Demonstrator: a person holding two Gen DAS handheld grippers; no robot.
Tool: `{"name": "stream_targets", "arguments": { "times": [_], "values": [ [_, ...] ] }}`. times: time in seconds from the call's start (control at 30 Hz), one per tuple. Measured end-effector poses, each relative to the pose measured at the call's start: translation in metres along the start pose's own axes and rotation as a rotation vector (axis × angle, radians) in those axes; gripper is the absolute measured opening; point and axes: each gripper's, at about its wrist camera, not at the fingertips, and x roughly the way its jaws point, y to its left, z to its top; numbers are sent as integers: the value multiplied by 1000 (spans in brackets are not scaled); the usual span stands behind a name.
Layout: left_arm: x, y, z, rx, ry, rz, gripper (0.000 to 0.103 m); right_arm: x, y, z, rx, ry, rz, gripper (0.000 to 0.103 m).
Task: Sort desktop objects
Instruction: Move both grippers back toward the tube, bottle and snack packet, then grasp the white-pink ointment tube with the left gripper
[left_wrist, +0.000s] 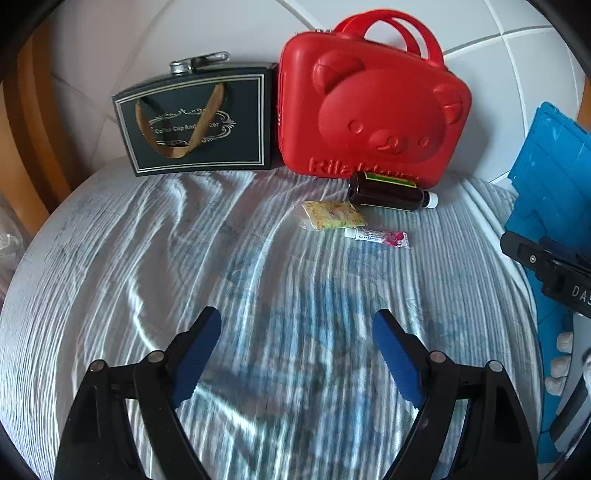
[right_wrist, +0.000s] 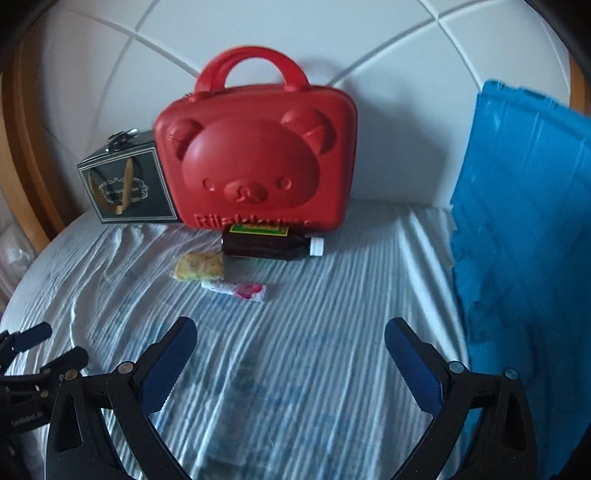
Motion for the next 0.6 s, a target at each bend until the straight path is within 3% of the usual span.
{"name": "stream_targets", "arguments": {
  "times": [0.13,0.17,0.2,0.23,0.27,0.37,0.47,0.6],
  "values": [
    [46,1,14,12,26,1,84,65,-9,9,20,67,-45,103],
    [57,1,17,15,35,5,84,78,-8,10,19,77,-45,99],
    [64,1,18,18,39,7,84,89,-7,11,9,86,-55,91],
    [70,1,20,19,41,8,84,102,-6,12,-10,93,-81,64],
    [77,2,22,21,43,9,84,110,-5,13,-19,95,-94,45],
    [88,2,25,24,45,15,84,132,-4,16,-38,96,-106,44],
    [92,5,25,25,50,30,84,149,8,13,-73,135,-64,44],
    [90,13,26,-2,44,57,84,132,55,-10,-170,158,150,43]
  ]
}}
